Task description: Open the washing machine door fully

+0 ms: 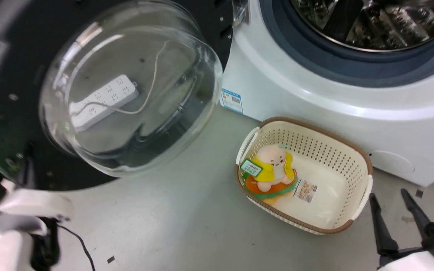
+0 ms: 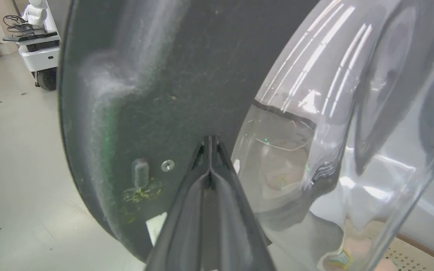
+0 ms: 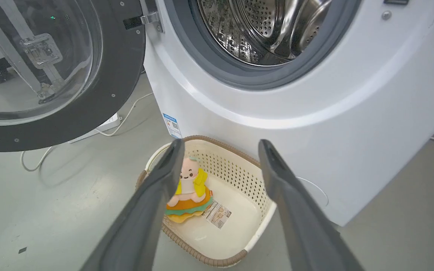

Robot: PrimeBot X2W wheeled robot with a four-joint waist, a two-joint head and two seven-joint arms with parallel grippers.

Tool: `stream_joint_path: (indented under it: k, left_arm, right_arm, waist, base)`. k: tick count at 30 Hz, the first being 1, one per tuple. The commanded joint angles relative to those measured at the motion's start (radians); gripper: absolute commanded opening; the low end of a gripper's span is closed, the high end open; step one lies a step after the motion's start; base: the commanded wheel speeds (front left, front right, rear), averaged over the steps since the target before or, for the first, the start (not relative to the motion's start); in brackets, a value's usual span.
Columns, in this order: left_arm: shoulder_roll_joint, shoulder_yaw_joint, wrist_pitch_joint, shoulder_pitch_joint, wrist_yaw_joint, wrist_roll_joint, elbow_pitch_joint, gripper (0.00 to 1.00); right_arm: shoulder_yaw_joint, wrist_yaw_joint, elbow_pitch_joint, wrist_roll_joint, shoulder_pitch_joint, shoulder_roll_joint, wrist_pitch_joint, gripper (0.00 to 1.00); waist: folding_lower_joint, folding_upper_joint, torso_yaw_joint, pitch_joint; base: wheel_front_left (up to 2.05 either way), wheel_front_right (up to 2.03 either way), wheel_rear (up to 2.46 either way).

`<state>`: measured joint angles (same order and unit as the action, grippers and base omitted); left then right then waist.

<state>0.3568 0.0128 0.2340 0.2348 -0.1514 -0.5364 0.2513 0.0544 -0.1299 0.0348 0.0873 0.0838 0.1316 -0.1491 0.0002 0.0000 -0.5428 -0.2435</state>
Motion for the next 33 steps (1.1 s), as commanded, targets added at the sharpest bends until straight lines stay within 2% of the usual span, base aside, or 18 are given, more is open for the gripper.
stream_joint_path:
  k: [1, 5, 11, 20, 29, 33]
  left_arm:
    - [0.016, -0.02, 0.007, 0.038, 0.007, -0.01, 0.04, 0.0]
    - [0.042, -0.058, 0.015, 0.098, 0.031, -0.033, 0.129, 0.0]
    - [0.079, -0.09, 0.023, 0.188, 0.092, -0.052, 0.253, 0.0]
    - [0.091, -0.108, 0.027, 0.25, 0.135, -0.014, 0.35, 0.0]
    - [0.056, -0.096, 0.028, 0.171, 0.159, 0.095, 0.232, 0.0]
    - [-0.01, -0.033, 0.027, 0.07, 0.164, 0.142, 0.064, 0.0]
  right_arm:
    - [0.009, -0.001, 0.027, -0.008, 0.018, 0.008, 0.011, 1.0]
    - [0.023, -0.001, 0.07, -0.012, 0.033, 0.014, 0.034, 1.0]
    - [0.03, -0.001, 0.109, -0.013, 0.036, 0.024, 0.058, 1.0]
    - [0.029, -0.001, 0.12, -0.012, 0.037, 0.022, 0.066, 1.0]
    - [0.019, -0.001, 0.055, -0.001, 0.029, -0.021, 0.012, 1.0]
    - [0.021, -0.001, 0.006, 0.002, 0.013, -0.053, -0.041, 1.0]
  waist:
    - [-0.0002, 0.0, 0.005, -0.014]
    - [-0.0002, 0.0, 0.018, -0.033]
    - [-0.0002, 0.0, 0.026, -0.057]
    - [-0.0002, 0.0, 0.029, -0.047]
    - [-0.0002, 0.0, 0.056, 0.058]
    - [-0.0002, 0.0, 0.105, 0.147]
  base:
    - [0.0, 0.0, 0.0]
    - [0.0, 0.0, 0.0]
    - [0.0, 0.0, 0.0]
    - [0.0, 0.0, 0.0]
    - [0.0, 0.0, 0.0]
    - [0.0, 0.0, 0.0]
